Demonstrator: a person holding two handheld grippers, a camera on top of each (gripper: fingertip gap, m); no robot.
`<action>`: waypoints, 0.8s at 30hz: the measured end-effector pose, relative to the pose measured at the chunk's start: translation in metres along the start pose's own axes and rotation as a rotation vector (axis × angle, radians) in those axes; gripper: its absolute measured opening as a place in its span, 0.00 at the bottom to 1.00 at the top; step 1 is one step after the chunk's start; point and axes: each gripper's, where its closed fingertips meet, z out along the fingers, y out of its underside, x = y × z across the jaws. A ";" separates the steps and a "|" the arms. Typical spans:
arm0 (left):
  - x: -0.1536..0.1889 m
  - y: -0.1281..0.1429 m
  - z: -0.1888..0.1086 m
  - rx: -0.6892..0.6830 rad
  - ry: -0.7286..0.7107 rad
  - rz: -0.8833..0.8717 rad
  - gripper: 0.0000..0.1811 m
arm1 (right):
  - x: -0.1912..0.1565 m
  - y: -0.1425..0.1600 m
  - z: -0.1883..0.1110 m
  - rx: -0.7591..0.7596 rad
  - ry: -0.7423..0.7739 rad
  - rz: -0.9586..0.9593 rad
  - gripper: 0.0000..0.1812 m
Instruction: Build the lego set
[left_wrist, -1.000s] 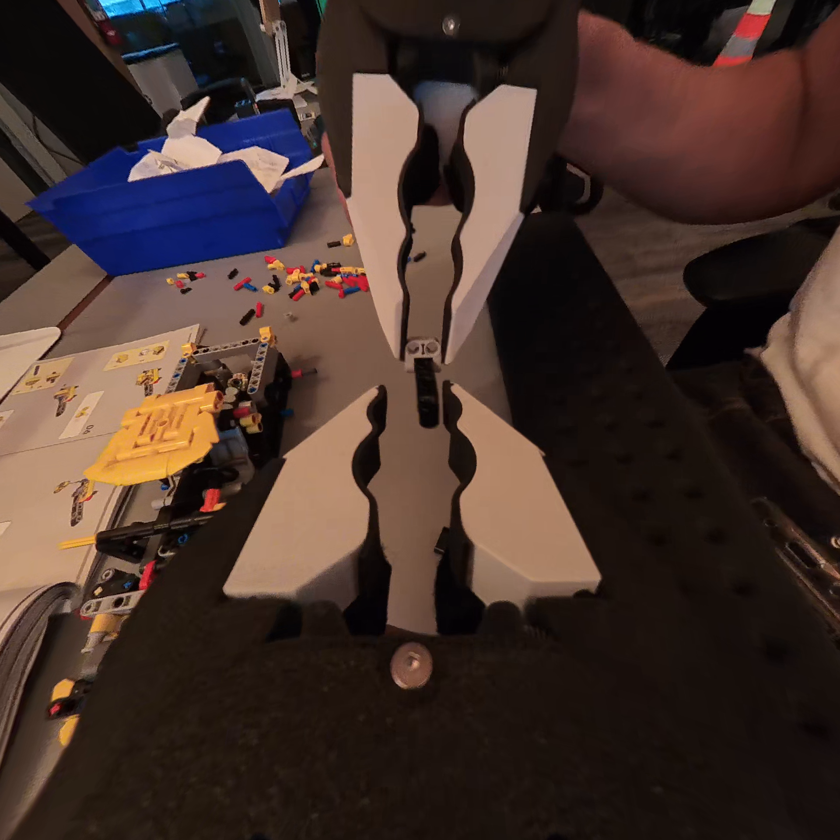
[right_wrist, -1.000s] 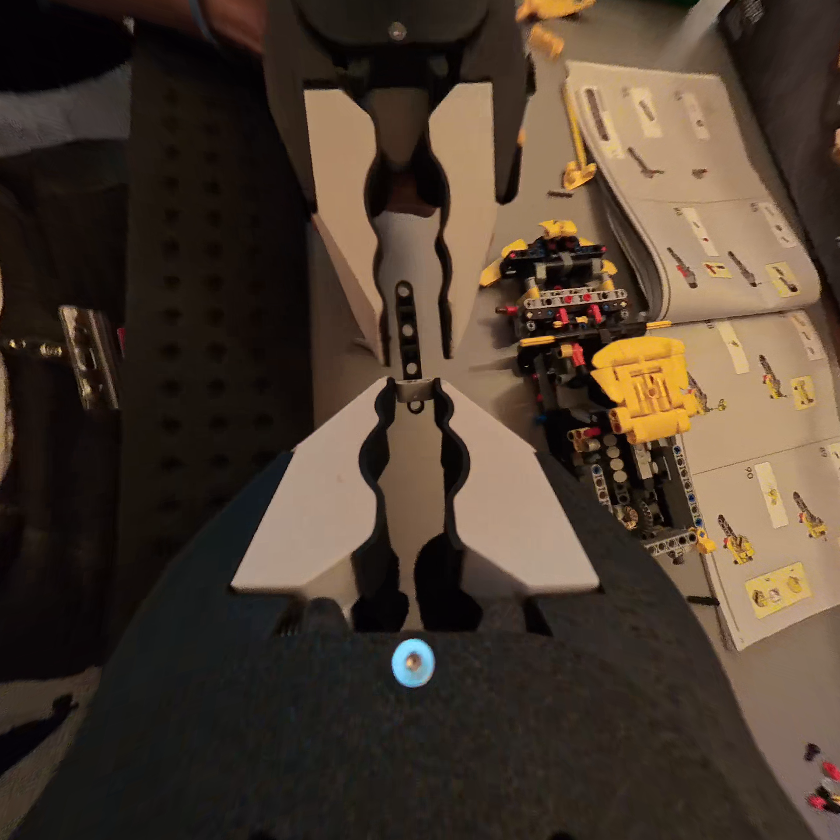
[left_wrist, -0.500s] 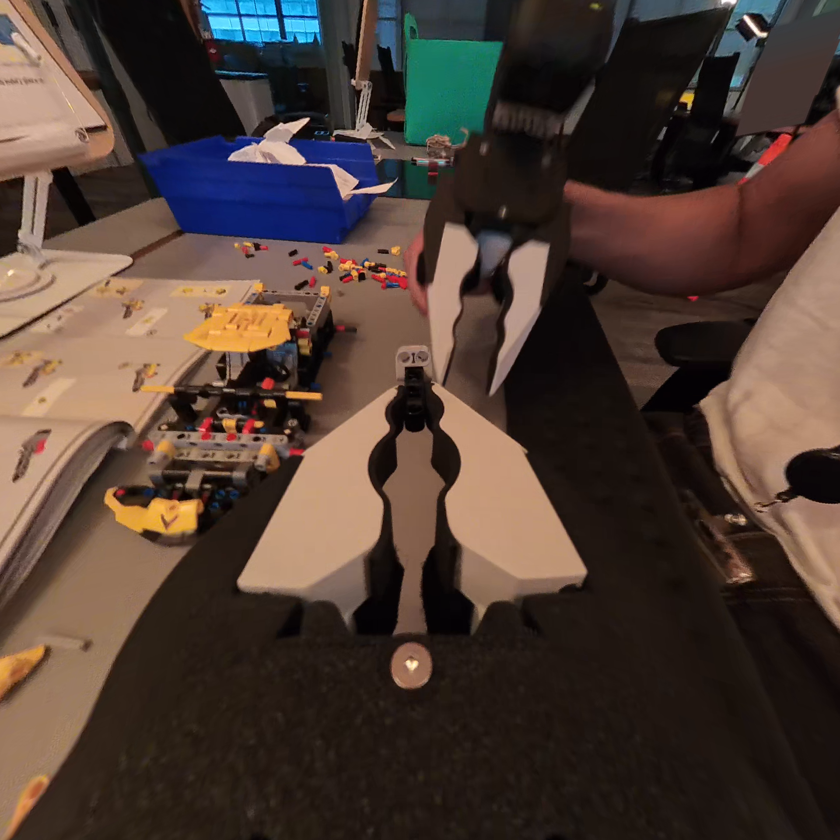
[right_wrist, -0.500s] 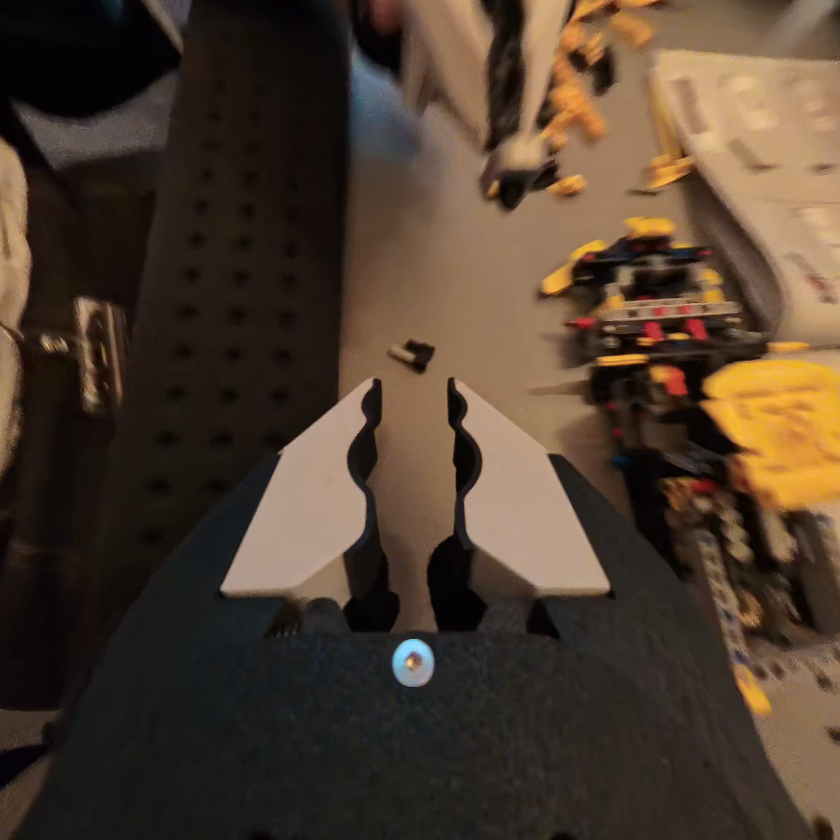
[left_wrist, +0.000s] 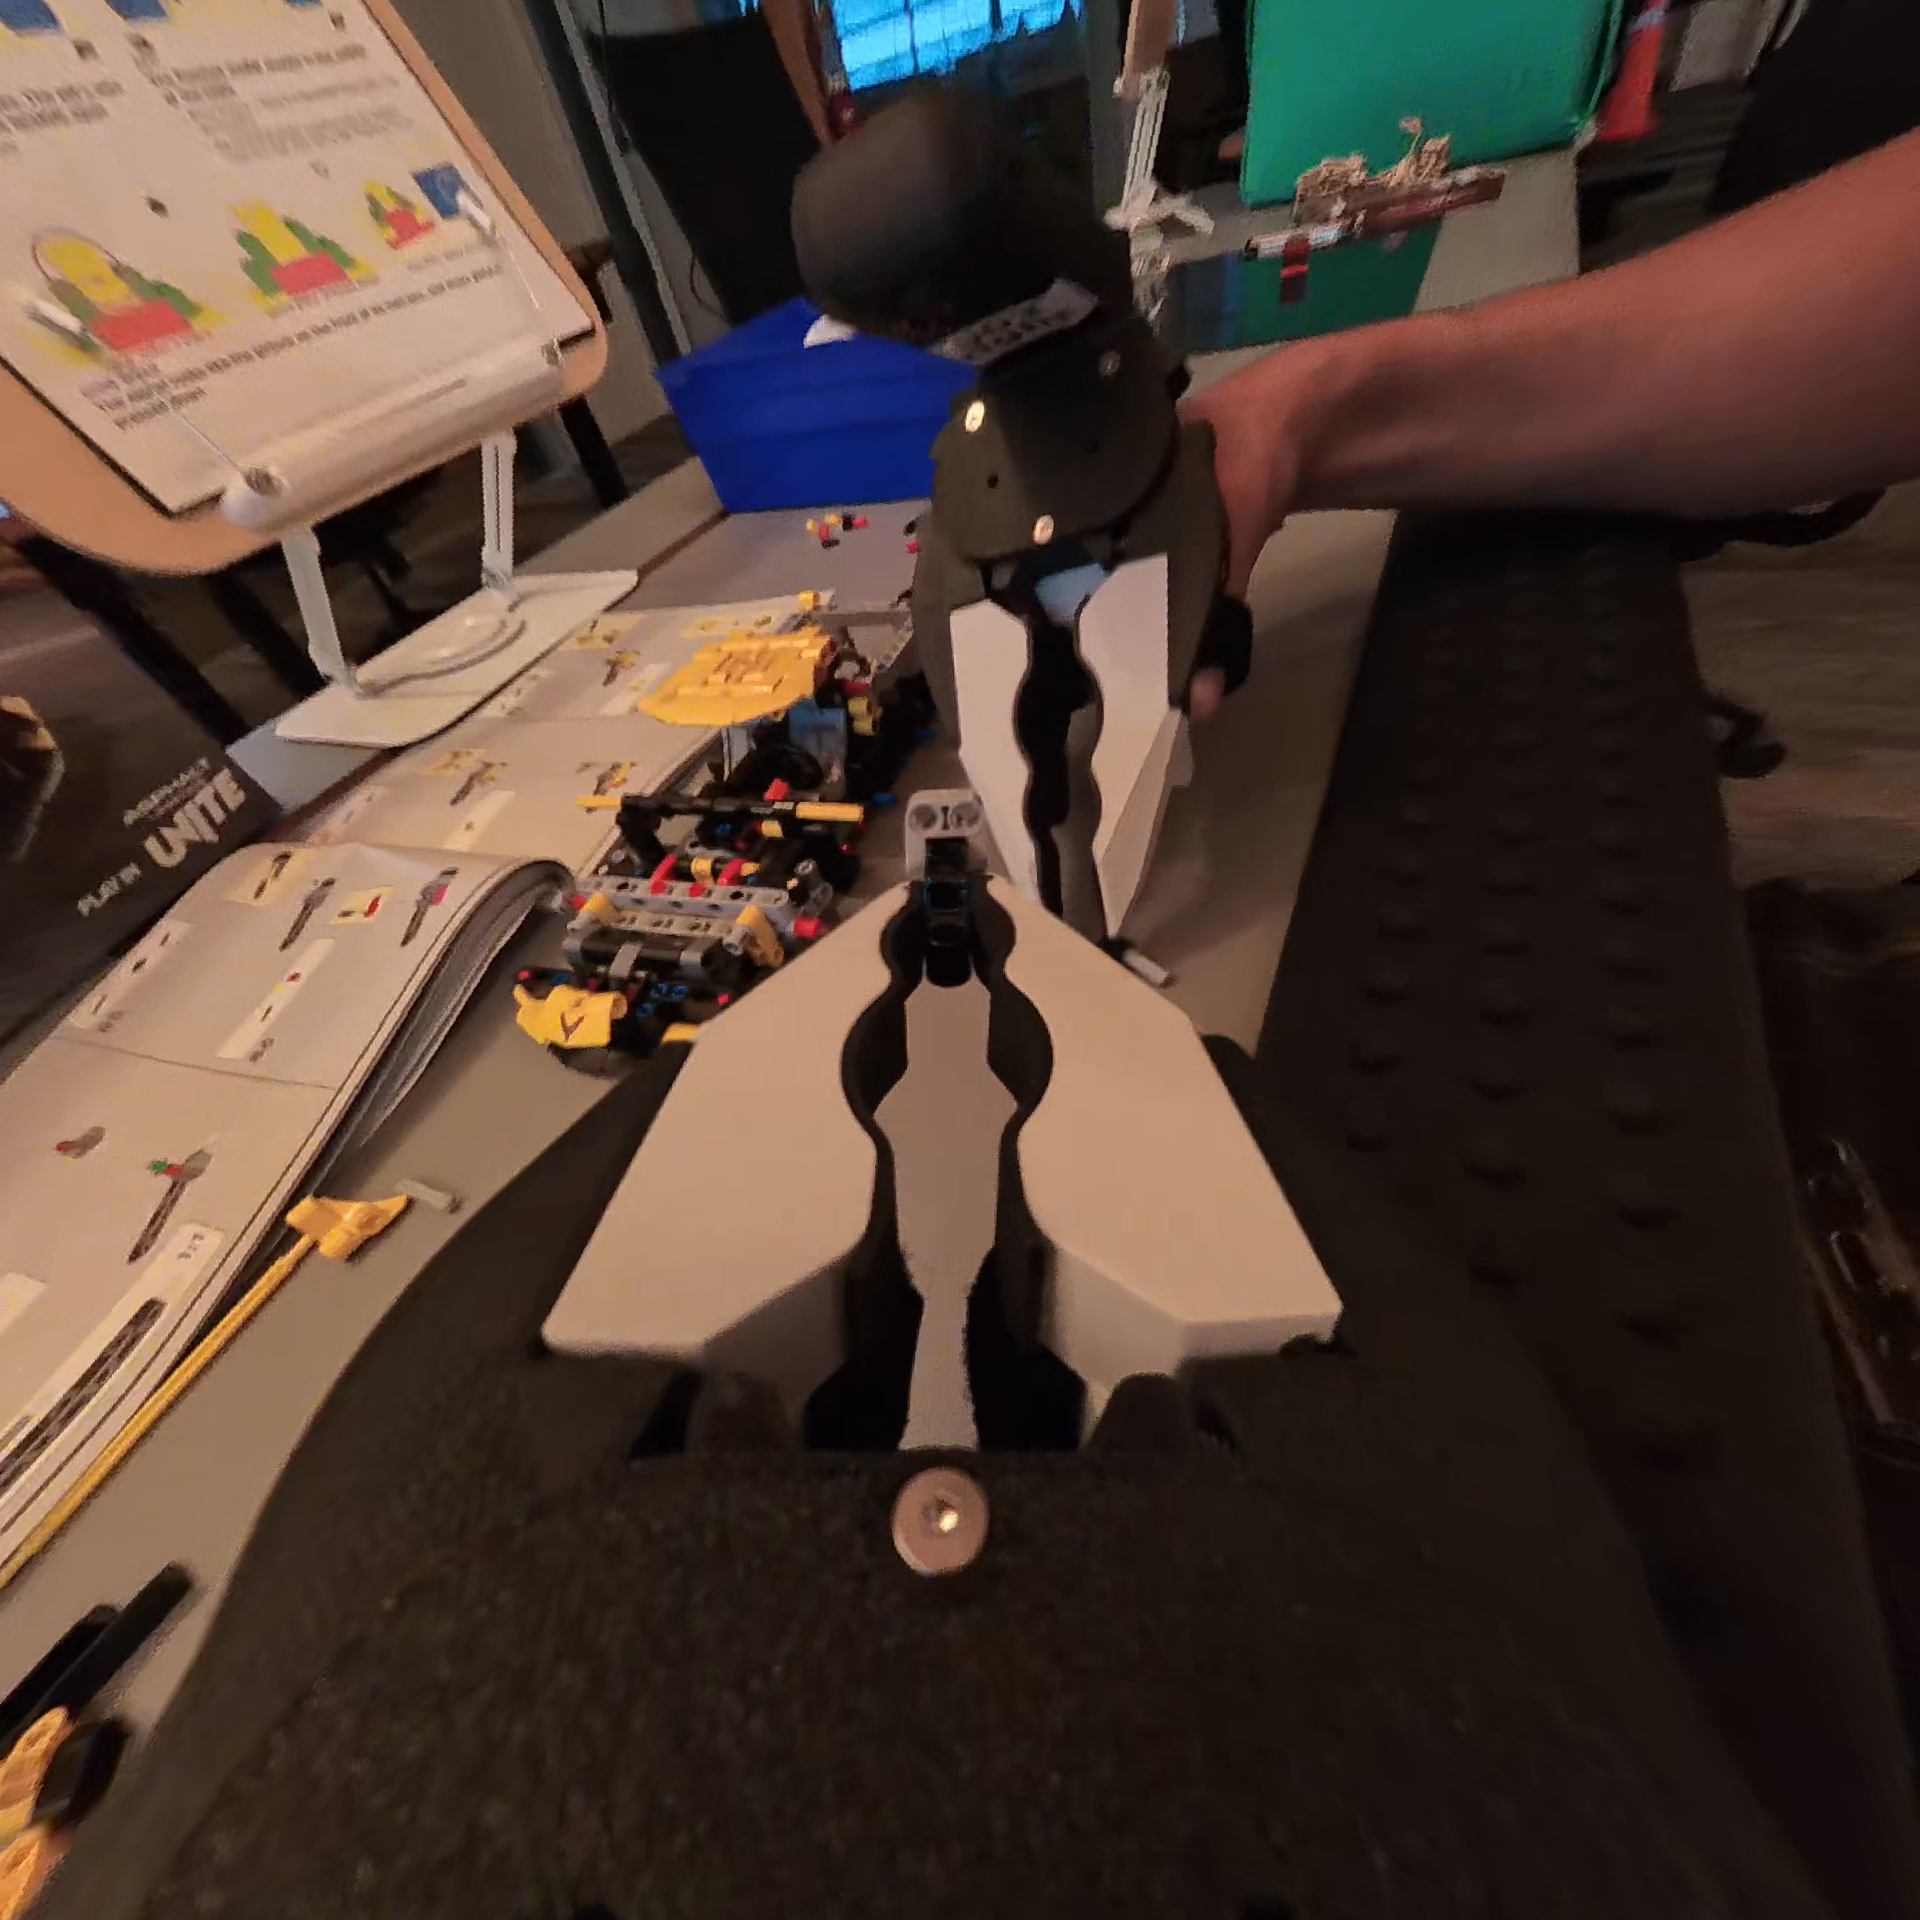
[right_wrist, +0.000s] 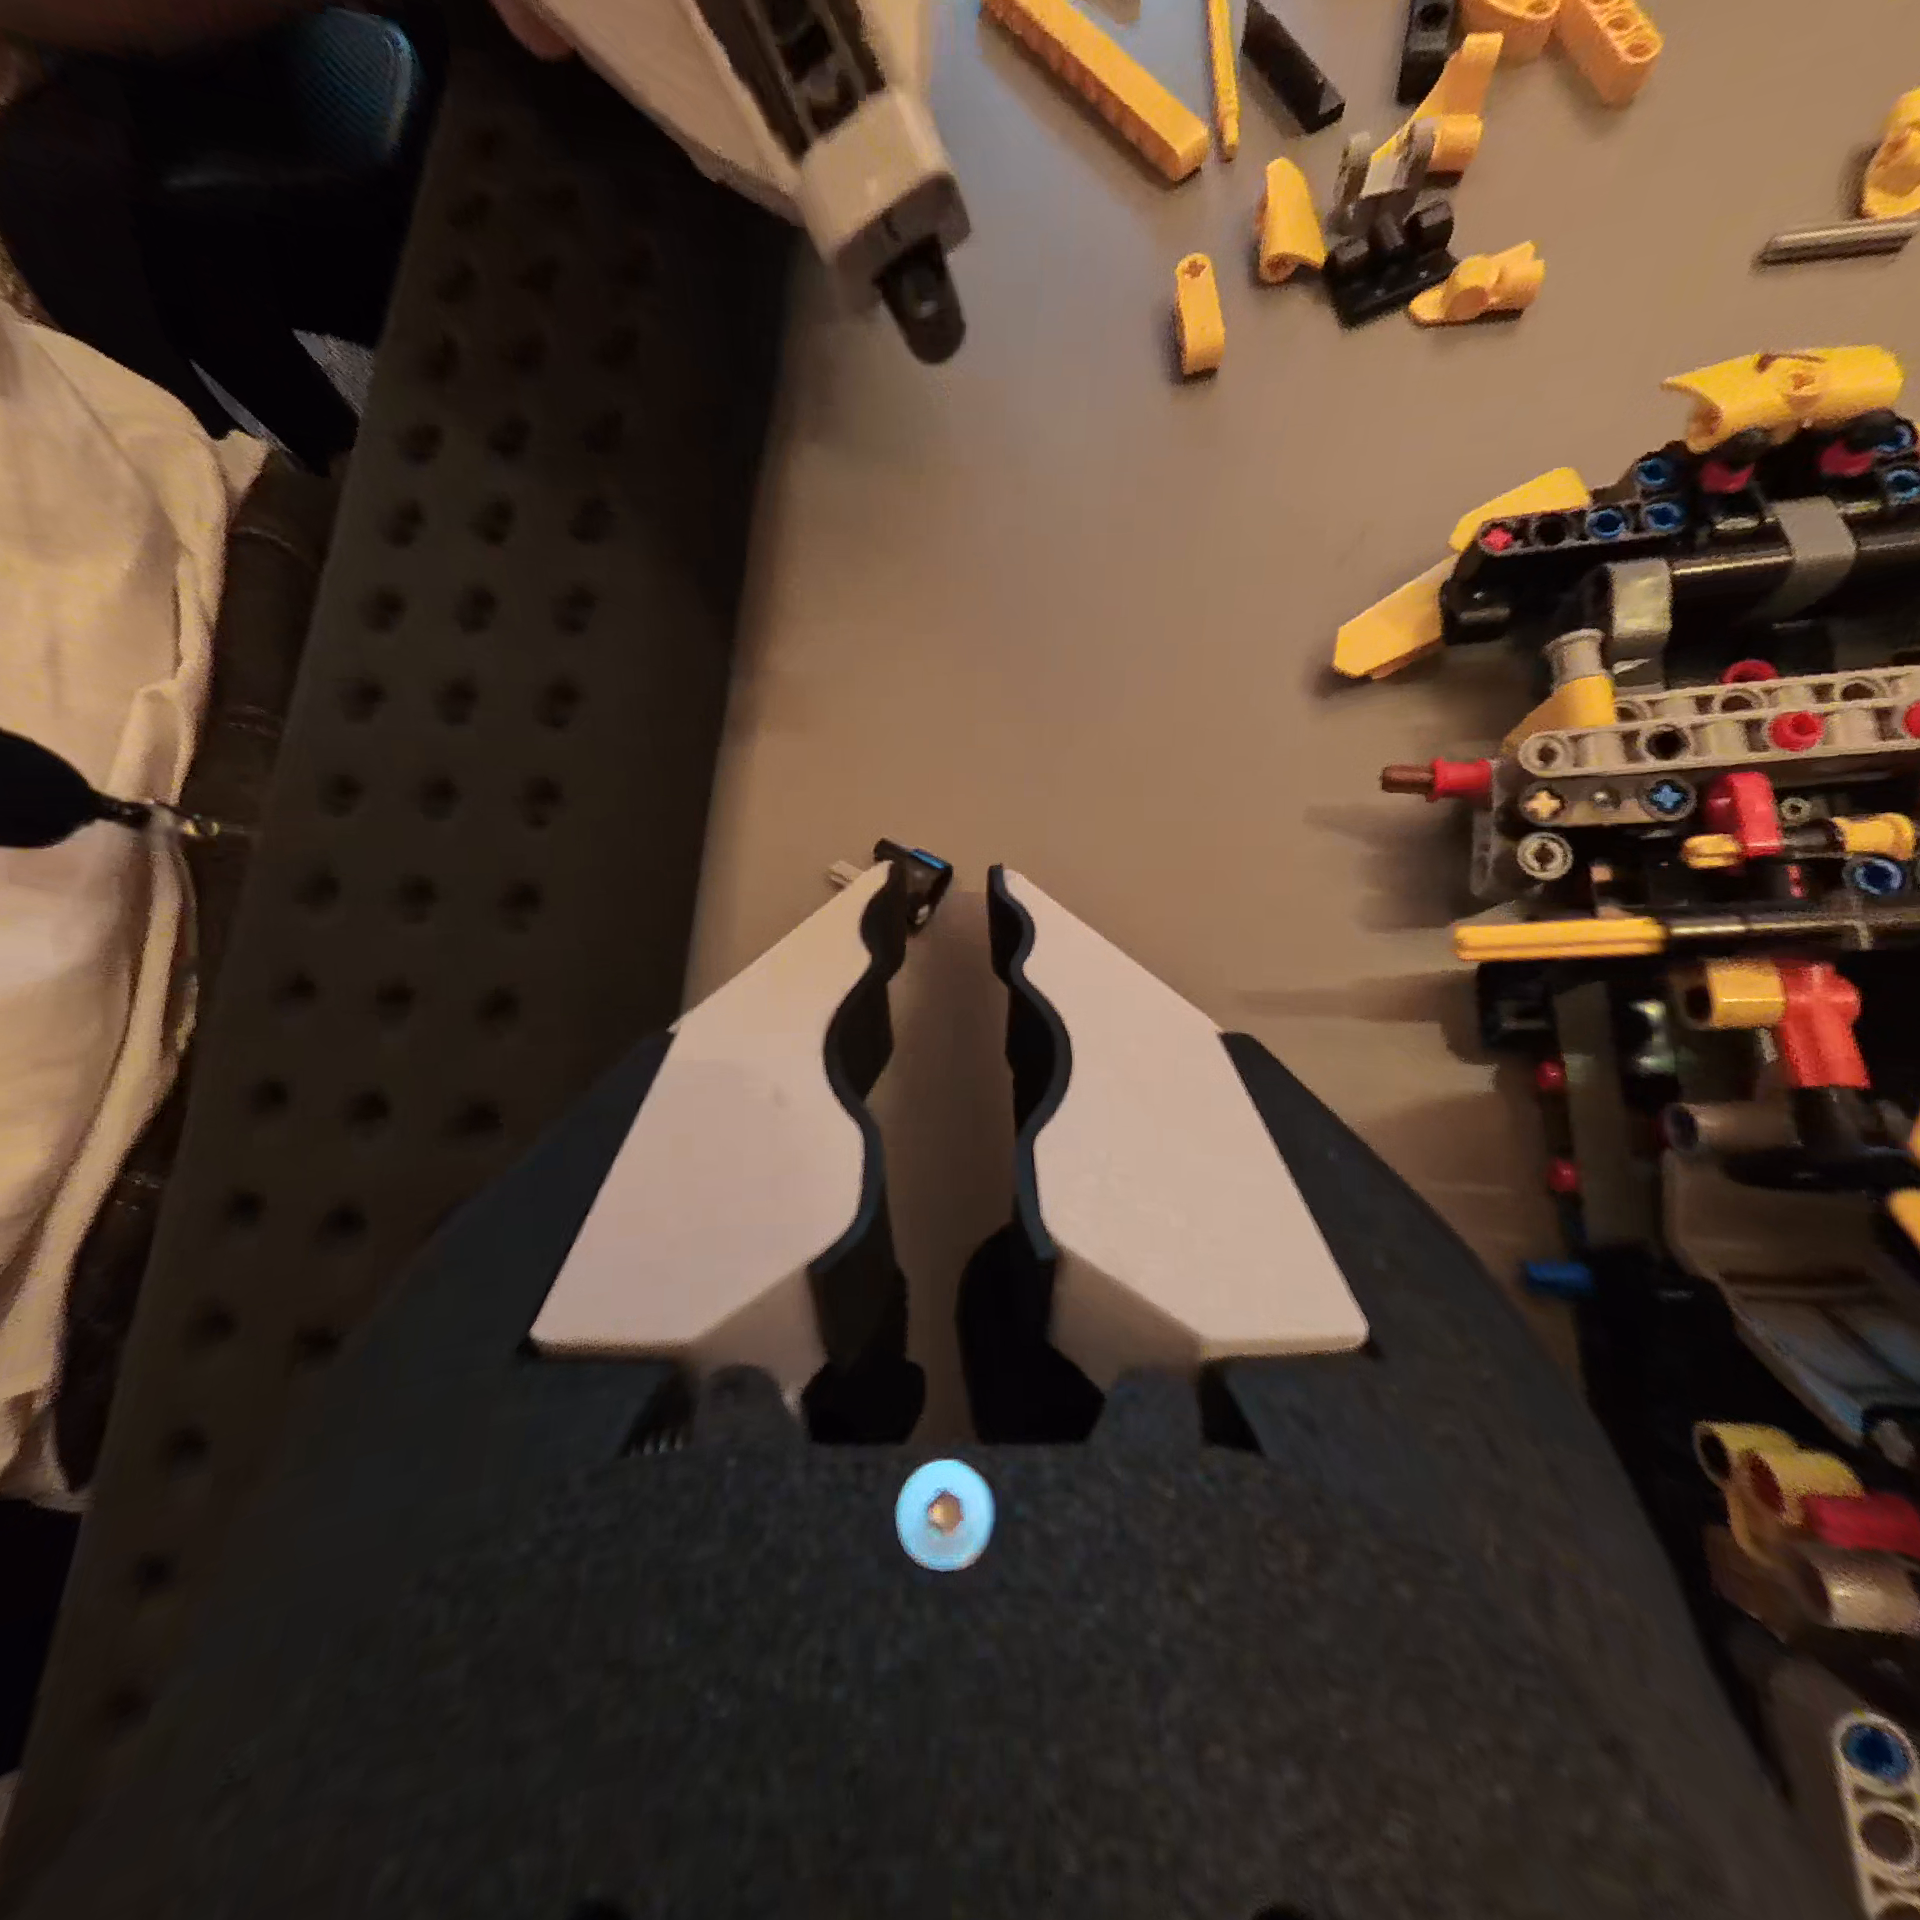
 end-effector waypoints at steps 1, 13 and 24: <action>0.002 -0.002 0.000 0.022 0.013 0.001 0.04 | 0.000 0.003 0.002 -0.023 0.009 -0.009 0.08; 0.007 0.003 0.003 0.021 0.008 0.122 0.04 | -0.022 -0.001 0.010 0.025 -0.137 0.021 0.02; 0.003 0.001 0.005 0.038 -0.077 0.290 0.04 | -0.002 -0.026 -0.036 0.321 -0.071 0.111 0.00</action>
